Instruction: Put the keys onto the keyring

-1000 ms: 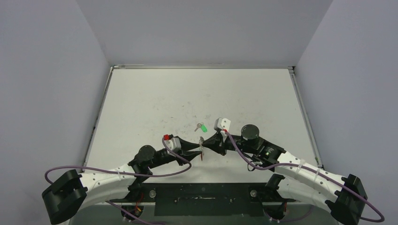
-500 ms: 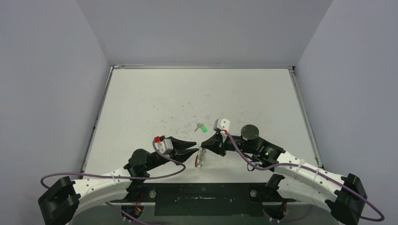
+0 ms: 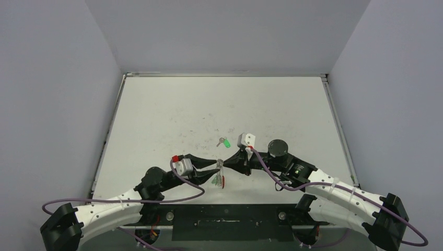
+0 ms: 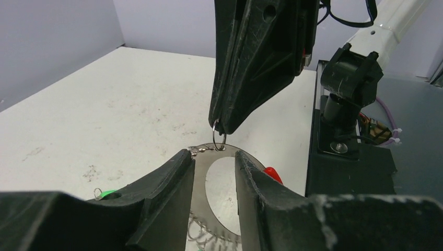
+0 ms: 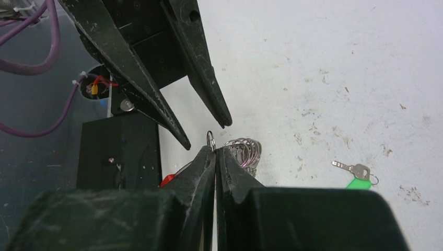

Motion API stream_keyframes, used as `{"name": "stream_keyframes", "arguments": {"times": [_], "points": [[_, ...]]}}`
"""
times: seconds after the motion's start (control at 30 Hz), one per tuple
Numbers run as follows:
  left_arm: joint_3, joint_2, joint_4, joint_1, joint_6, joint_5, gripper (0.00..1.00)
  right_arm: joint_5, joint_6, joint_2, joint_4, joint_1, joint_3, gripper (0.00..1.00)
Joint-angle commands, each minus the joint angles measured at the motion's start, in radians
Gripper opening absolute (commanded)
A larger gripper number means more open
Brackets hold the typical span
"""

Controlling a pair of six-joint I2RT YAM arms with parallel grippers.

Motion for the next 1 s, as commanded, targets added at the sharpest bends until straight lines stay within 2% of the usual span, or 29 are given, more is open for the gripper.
{"name": "stream_keyframes", "arguments": {"times": [0.0,0.4,0.67,0.97], "points": [[0.028,0.033,0.017,-0.001,0.02,0.047,0.33,-0.024,0.003,-0.004,0.091,0.01,0.015,0.0],[0.052,0.143,0.127,-0.001,0.007,0.059,0.32,-0.027,0.005,0.016,0.084,0.017,0.022,0.0],[0.047,0.123,0.138,-0.001,-0.001,0.063,0.32,-0.026,0.002,0.016,0.076,0.019,0.024,0.0],[0.048,0.109,0.131,-0.002,-0.006,0.064,0.24,-0.027,0.002,0.023,0.067,0.022,0.029,0.0]]}}
